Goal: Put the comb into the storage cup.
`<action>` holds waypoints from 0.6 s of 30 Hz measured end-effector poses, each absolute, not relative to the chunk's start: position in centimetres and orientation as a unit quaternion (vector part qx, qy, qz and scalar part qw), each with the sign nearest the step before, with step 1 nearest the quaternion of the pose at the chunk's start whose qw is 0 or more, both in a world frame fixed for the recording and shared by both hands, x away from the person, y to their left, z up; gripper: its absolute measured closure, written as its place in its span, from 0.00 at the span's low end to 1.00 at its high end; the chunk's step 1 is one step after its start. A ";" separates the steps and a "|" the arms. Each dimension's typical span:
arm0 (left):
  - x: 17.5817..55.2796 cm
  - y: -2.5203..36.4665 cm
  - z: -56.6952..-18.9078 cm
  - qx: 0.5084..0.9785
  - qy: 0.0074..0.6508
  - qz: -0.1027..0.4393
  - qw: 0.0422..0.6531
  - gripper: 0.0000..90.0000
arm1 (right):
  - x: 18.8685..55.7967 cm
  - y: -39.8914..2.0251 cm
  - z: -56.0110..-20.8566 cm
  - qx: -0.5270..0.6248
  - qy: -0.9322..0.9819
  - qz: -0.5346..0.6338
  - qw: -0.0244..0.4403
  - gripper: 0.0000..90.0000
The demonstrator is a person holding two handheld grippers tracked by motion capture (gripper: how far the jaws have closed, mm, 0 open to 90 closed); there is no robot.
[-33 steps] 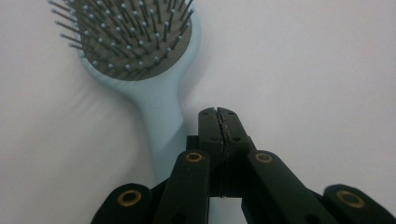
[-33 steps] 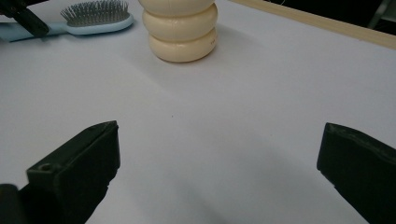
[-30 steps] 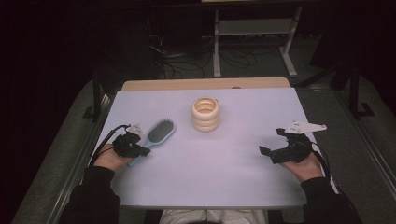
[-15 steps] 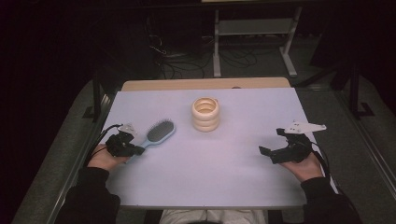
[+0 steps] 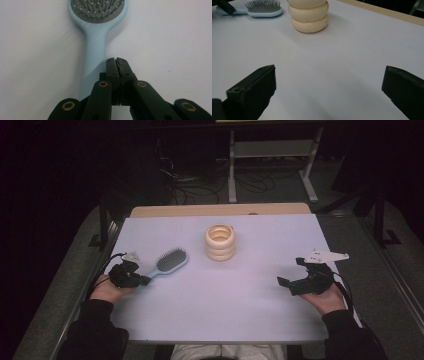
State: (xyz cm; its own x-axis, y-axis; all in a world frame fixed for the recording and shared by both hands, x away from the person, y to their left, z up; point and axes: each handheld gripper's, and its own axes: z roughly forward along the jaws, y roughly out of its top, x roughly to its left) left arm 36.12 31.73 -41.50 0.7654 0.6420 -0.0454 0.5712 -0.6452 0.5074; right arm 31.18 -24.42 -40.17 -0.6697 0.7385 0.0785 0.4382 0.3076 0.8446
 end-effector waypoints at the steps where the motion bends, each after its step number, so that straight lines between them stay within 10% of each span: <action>1: 36.1 31.8 -41.5 0.903 0.339 0.069 0.256 0.99 | 31.2 -24.4 -40.2 0.371 0.792 0.456 0.164 0.00; 18: 35.4 34.2 -40.4 0.895 0.347 0.077 0.271 0.97 | 31.2 -24.4 -40.3 0.376 0.793 0.450 0.164 0.00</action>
State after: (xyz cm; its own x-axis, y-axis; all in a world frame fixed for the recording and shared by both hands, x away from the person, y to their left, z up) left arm 35.39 34.20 -40.43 0.7475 0.6623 -0.0504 0.5789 -0.6125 0.5382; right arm 31.17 -24.44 -40.27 -0.6629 0.7447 0.0772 0.4490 0.3129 0.8370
